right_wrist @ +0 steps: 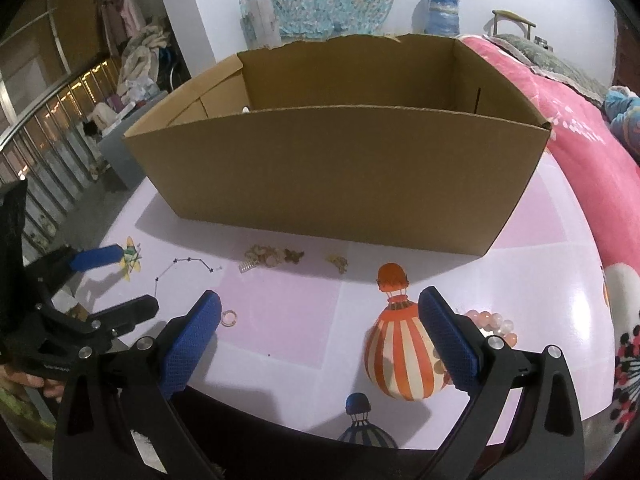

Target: Organize jewelry

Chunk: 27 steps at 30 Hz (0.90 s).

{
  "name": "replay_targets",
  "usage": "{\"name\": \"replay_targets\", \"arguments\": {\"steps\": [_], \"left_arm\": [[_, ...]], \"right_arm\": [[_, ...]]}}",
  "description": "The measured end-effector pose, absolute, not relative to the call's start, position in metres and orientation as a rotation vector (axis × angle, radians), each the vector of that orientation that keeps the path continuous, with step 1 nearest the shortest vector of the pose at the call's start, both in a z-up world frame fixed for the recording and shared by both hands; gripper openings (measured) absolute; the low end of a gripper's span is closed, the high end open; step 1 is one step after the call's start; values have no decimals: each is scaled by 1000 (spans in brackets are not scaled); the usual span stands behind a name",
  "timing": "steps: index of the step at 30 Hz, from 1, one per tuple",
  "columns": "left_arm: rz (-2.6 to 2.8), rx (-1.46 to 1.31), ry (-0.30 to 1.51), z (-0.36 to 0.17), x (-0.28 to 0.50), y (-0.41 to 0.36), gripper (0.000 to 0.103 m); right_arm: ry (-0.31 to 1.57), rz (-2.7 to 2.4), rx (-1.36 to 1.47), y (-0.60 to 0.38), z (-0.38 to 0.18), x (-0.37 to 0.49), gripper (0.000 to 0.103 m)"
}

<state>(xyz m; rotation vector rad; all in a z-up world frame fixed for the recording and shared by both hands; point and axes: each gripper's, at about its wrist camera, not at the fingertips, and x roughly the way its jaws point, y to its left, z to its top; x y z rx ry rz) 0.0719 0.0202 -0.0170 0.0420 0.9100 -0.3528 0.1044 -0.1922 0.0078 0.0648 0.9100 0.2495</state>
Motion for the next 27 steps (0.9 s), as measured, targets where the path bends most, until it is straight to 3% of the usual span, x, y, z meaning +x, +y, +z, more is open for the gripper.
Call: {"name": "replay_targets", "arguments": {"steps": [8,15,27], "left_arm": [[-404,57,843,-9,60,15,94],[-449,90,828,-8,61,3,68],[-501,157,801,-3,87,-16,38]], "right_arm": [[901,280,127,-201,11,97,92],[921,315,148,-199,7,102,80],[912,303,181,-207,9,120,51]]}}
